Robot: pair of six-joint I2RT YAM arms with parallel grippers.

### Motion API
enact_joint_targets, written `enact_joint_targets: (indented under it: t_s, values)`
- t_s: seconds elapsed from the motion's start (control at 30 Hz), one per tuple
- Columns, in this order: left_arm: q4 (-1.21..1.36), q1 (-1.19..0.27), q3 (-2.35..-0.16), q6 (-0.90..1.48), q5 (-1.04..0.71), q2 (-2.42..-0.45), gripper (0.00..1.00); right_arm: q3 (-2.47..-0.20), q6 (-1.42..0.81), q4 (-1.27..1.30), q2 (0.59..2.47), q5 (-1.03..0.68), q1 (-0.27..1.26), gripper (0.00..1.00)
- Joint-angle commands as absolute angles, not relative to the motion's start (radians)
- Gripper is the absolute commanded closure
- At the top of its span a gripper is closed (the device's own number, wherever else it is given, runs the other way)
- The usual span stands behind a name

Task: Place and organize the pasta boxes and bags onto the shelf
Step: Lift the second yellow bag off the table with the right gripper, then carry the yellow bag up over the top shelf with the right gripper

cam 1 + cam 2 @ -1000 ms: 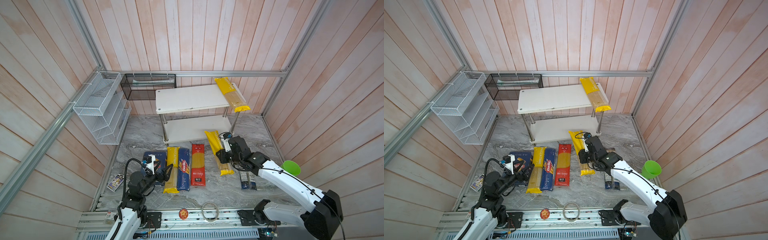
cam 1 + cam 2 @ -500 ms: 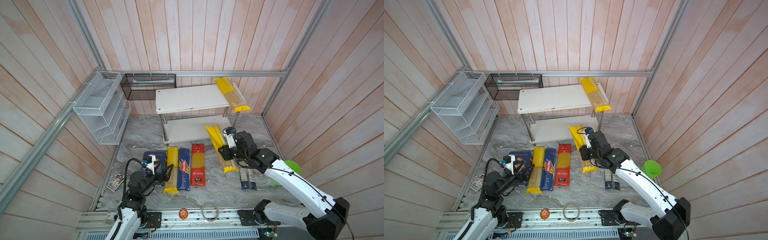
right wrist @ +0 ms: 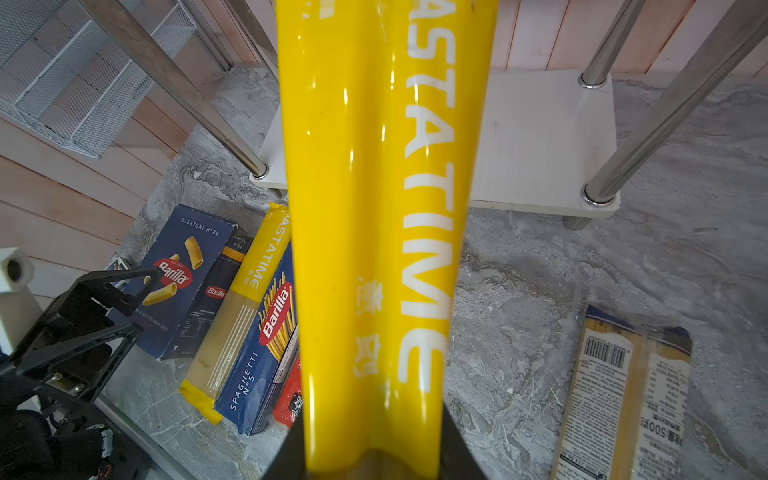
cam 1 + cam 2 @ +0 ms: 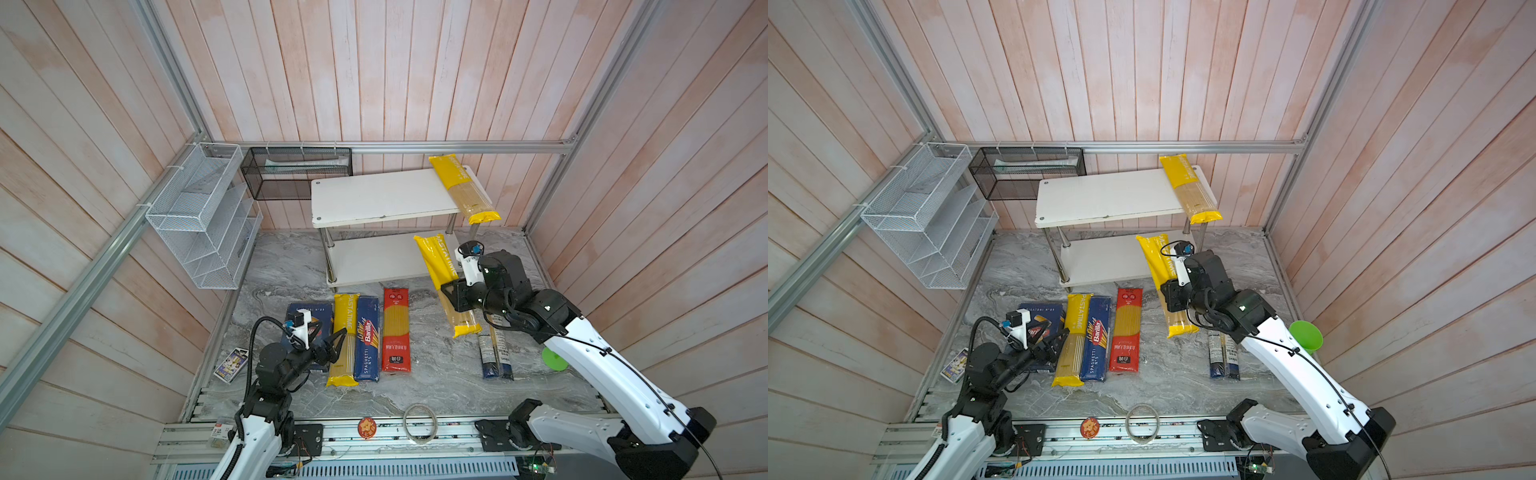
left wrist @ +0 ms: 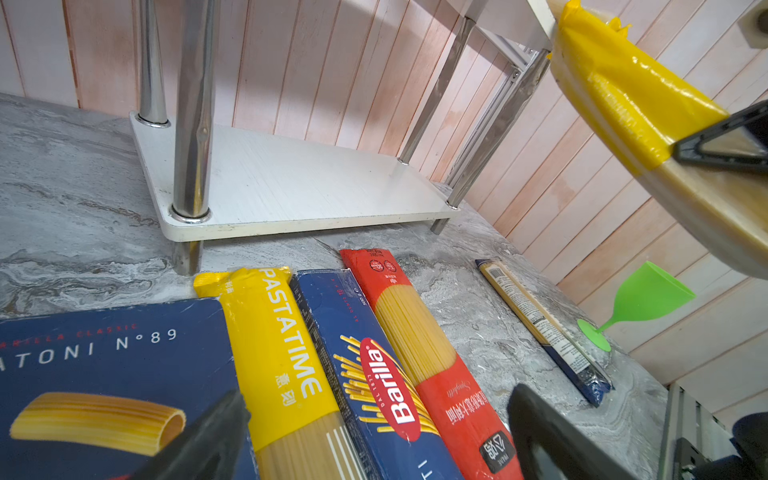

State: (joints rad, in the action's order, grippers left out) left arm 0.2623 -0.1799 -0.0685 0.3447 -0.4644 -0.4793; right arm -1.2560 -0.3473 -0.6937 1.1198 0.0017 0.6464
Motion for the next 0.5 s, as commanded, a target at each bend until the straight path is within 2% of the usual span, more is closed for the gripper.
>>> enact_joint_targets:
  t_s: [0.0,0.47]
  values:
    - [0.284,-0.184,-0.059,0.338,-0.477,-0.465,0.0,-1.333,-0.34,-0.627,1.101,0.018,0.649,1.0]
    - [0.281,-0.184,-0.057,0.338,-0.476,-0.455,0.0,-1.53,-0.33,-0.632,1.199,0.039,0.65,1.0]
